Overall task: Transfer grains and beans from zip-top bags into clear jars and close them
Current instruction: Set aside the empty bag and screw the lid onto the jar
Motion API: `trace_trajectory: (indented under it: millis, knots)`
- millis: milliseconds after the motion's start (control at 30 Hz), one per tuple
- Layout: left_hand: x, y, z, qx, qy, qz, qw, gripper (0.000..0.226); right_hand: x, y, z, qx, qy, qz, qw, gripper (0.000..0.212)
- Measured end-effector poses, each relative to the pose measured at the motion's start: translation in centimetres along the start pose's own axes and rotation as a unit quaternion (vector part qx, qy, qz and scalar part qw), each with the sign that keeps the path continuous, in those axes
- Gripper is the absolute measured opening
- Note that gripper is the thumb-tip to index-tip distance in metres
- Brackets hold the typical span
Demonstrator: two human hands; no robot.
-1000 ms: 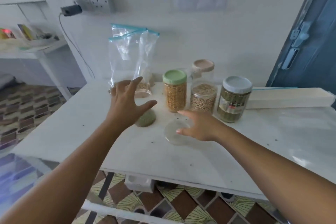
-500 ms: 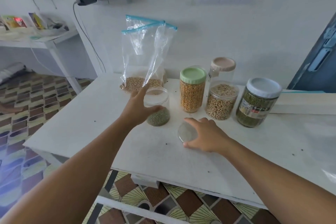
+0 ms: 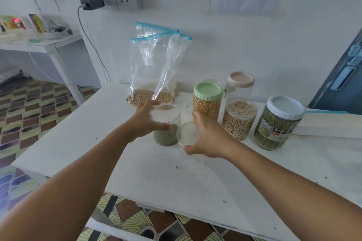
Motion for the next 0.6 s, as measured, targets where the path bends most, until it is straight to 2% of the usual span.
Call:
trace_trajectory:
  millis: [100,333,600]
  knots:
    - [0.7,0.1,0.8,0.016,-0.019,-0.003,1.0,0.122,1.3,0.4,0.9,0.004,-0.006,-0.05,0.999,0.123]
    - [1.7,0.0,2.7,0.12,-0.063,-0.08,0.988,0.109,4.0,2.1,1.9,0.021,-0.062,-0.078,0.995,0.117]
    - [2.3,-0.2,3.7,0.18,-0.124,-0.081,0.973,0.112,7.4,2.1,3.3,-0.08,-0.054,-0.054,0.994,0.118]
Point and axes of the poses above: each hand's wrist, its own z-axis towards the middle knuckle, its own y-axis out of the back of the hand, x = y × z, the point moved 3 cm from there along z, towards the middle knuckle, and after that the axes turned 3 degrees about -x, right-handed, at the moved point
